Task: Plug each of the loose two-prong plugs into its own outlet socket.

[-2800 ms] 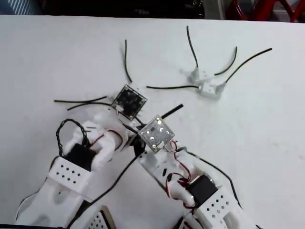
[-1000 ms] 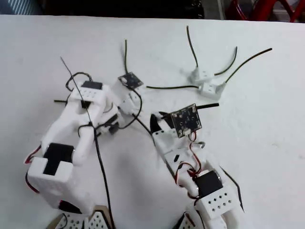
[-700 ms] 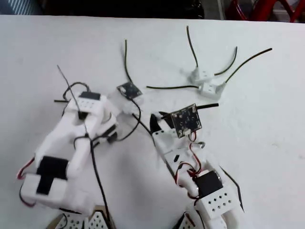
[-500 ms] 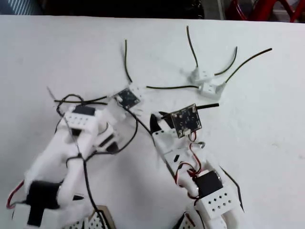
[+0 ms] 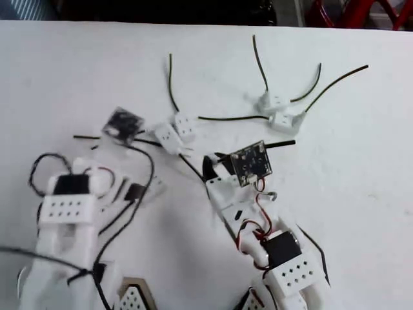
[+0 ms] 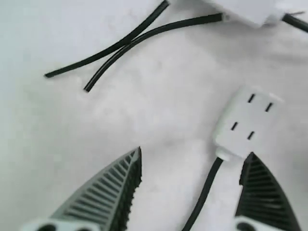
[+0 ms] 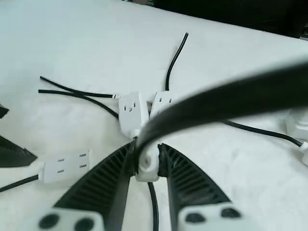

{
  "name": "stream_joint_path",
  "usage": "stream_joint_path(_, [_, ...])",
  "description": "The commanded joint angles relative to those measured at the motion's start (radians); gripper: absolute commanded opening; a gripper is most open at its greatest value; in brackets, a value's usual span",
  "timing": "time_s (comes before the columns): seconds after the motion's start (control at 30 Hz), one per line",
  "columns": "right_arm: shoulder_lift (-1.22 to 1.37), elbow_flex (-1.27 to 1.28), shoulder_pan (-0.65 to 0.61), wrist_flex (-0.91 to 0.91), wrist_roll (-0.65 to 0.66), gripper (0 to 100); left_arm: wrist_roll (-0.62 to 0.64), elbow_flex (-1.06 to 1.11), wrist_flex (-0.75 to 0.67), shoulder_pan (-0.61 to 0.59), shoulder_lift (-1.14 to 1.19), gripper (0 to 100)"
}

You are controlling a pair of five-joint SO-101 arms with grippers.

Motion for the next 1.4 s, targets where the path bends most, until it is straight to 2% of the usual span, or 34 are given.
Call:
stream_joint_path(0.0, [-0.012,-0.08,-0.047,0.073,-0.002,1.6,0.044,0.114,-0.018,-0.133,-0.219,32])
stream_joint_path(0.17, [-0.008,-0.143,-0.102,0.14,-0.003,1.6,0.12,0.275,-0.04,-0.16,-0.44,32])
stream_joint_path(0.27, [0.047,-0.195,-0.16,0.16,-0.003,1.6,0.124,0.376,-0.078,-0.159,-0.561,32])
stream_joint_path(0.53, [0.45,-0.482,-0.251,0.159,-0.003,1.6,0.12,0.448,0.003,-0.162,-0.754,32])
stream_joint_path(0.7, [0.711,-0.614,-0.251,0.099,0.043,1.6,0.12,0.45,0.015,-0.163,-0.768,32])
stream_joint_path(0.87, [0.895,-0.644,-0.305,0.067,0.054,1.7,0.12,0.45,0.011,-0.206,-0.768,33])
stream_joint_path(1.37, [1.148,-0.643,-0.262,-0.16,0.063,1.7,0.117,0.462,0.011,-0.202,-0.773,33])
